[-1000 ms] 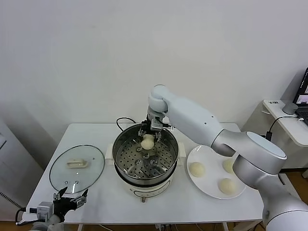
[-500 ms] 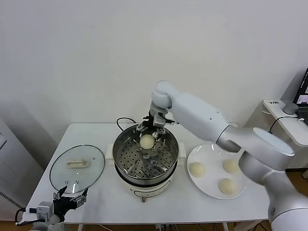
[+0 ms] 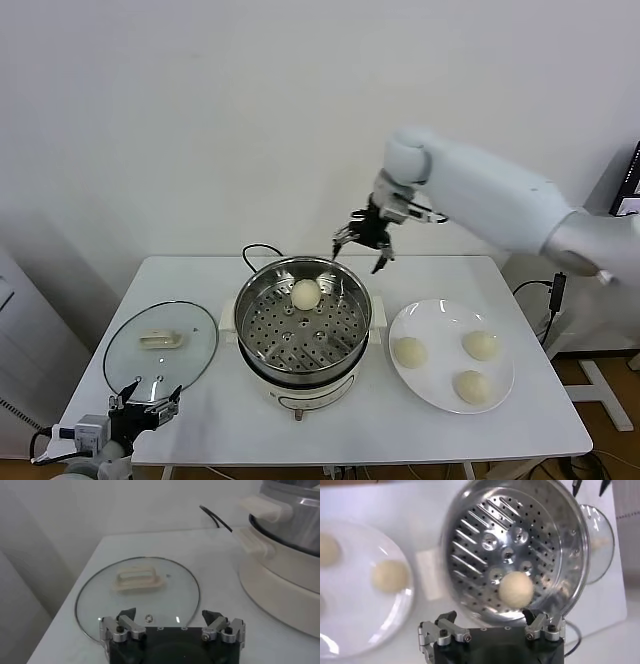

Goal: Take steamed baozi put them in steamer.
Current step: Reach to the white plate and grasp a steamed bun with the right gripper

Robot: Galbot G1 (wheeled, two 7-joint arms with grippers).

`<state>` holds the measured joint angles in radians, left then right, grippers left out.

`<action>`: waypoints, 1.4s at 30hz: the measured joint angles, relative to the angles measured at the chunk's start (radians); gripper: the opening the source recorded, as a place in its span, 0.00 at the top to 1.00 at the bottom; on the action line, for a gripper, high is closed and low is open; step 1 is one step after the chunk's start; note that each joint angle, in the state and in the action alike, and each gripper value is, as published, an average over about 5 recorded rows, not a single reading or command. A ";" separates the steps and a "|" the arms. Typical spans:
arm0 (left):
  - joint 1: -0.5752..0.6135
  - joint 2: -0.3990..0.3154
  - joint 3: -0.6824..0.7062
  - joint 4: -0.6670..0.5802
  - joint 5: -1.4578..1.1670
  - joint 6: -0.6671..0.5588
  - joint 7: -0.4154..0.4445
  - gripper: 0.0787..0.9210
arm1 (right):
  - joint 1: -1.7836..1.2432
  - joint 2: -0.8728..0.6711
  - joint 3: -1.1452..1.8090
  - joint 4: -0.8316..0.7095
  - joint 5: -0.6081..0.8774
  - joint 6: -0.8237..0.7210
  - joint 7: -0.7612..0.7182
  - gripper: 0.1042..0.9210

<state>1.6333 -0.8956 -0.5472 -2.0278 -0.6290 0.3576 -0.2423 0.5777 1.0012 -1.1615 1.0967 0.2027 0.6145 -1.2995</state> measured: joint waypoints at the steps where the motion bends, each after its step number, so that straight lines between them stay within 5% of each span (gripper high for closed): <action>1: -0.001 0.000 0.000 0.000 0.000 0.000 0.000 0.12 | 0.005 -0.019 -0.017 0.009 0.023 -0.047 0.003 0.12; 16: -0.009 -0.011 0.000 -0.004 -0.001 0.011 -0.004 0.12 | -0.076 -0.204 -0.092 0.080 0.190 -0.534 0.056 0.12; 42: -0.016 -0.008 0.003 0.010 -0.003 0.012 -0.005 0.12 | -0.388 -0.183 0.053 0.001 0.070 -0.685 0.167 0.12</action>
<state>1.6174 -0.9033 -0.5443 -2.0176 -0.6323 0.3695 -0.2475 0.1899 0.8181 -1.1083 1.0977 0.2729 -0.0703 -1.1324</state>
